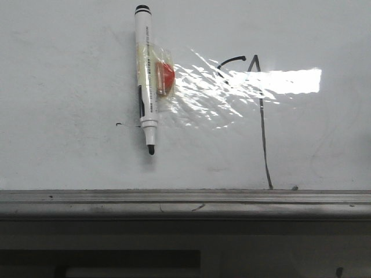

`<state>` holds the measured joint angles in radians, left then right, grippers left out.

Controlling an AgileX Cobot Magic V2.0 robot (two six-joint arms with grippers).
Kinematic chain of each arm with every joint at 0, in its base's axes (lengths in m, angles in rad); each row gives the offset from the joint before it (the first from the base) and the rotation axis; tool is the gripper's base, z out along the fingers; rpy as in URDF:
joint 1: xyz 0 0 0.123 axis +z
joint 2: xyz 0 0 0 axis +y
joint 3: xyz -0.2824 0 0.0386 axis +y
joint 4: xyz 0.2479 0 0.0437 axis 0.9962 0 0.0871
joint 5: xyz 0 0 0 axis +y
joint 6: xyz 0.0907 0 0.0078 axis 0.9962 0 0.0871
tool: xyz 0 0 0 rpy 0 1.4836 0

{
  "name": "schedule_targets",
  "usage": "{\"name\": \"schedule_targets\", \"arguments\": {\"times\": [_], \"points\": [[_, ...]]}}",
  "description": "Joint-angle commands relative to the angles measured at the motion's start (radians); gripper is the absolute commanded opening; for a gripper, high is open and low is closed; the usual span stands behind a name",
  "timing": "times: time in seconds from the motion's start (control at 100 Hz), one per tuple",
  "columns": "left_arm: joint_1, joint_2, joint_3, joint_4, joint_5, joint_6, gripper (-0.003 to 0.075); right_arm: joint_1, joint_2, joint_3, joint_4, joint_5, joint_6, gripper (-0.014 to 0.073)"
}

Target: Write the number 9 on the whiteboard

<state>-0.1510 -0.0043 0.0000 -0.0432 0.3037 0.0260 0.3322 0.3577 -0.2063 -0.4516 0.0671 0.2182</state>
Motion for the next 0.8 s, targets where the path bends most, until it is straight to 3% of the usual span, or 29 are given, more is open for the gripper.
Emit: {"name": "schedule_targets", "arguments": {"times": [0.0,0.18,0.26,0.5,0.79], "points": [[0.001,0.005,0.017,-0.011,-0.076,-0.013,-0.002,-0.147,-0.036,0.089,0.083,-0.265,-0.046,-0.0062],[0.001,0.005,0.017,-0.011,-0.076,-0.013,-0.002,-0.293,-0.24,0.245,0.192,-0.166,-0.046,-0.0061],[0.001,0.005,0.017,-0.011,-0.076,-0.013,-0.002,-0.334,-0.312,0.244,0.192,-0.023,-0.046,-0.0062],[0.001,0.005,0.017,-0.011,-0.078,-0.013,-0.002,-0.355,-0.384,0.246,0.189,0.261,-0.046,-0.0062],[0.001,0.005,0.017,-0.011,-0.078,-0.013,-0.002,-0.355,-0.384,0.246,0.187,0.252,-0.046,-0.0062]]}}
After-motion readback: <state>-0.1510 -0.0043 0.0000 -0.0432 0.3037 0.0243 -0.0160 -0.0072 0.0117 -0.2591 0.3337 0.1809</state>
